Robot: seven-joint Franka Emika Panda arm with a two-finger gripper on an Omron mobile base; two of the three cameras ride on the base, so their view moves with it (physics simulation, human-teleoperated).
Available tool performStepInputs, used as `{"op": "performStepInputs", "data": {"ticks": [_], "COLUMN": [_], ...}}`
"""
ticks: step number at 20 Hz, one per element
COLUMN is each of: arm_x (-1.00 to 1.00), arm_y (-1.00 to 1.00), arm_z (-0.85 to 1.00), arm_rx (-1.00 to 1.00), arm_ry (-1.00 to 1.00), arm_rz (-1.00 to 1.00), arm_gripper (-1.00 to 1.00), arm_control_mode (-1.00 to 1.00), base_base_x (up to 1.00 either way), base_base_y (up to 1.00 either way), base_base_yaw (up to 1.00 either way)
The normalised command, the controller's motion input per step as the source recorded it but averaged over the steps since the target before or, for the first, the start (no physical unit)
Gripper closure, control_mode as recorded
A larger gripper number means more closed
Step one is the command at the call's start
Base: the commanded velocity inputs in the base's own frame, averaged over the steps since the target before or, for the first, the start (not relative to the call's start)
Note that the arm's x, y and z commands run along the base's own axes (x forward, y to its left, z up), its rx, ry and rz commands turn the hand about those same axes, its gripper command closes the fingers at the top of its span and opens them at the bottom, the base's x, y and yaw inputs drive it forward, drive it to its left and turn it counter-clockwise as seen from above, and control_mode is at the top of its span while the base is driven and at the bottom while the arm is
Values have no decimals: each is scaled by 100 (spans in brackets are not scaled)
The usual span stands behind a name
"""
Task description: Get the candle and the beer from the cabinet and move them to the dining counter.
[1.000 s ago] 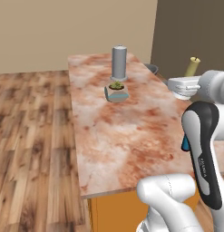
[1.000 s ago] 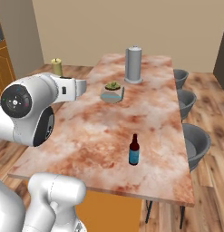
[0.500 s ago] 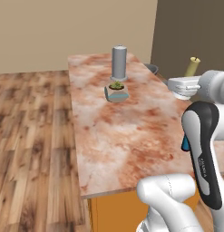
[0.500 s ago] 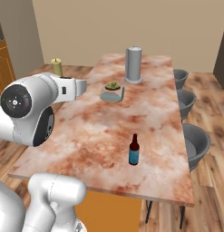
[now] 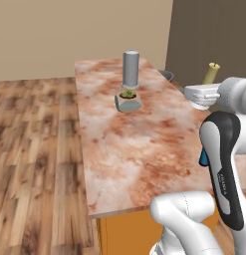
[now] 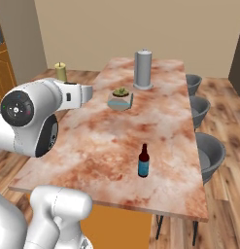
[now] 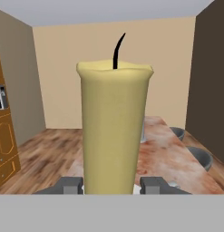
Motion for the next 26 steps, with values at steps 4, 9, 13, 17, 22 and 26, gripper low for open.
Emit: {"op": "performStepInputs", "data": {"ticks": [4,9,13,17,22,26], "arm_x": [0,0,0,-1,-4,4], "arm_y": [0,0,0,0,0,8], "arm_z": [0,0,0,0,-2,-14], "arm_rx": [0,0,0,0,0,0], "arm_ry": [0,0,0,0,-2,-1], "arm_rz": [0,0,0,0,0,-11], "arm_gripper": [100,100,100,100,100,100], "arm_control_mode": [-100,-100,-100,-100,-100,-100], "base_base_x": [0,0,0,0,0,0], "base_base_y": [0,0,0,0,0,0], "base_base_yaw": [0,0,0,0,0,0]}}
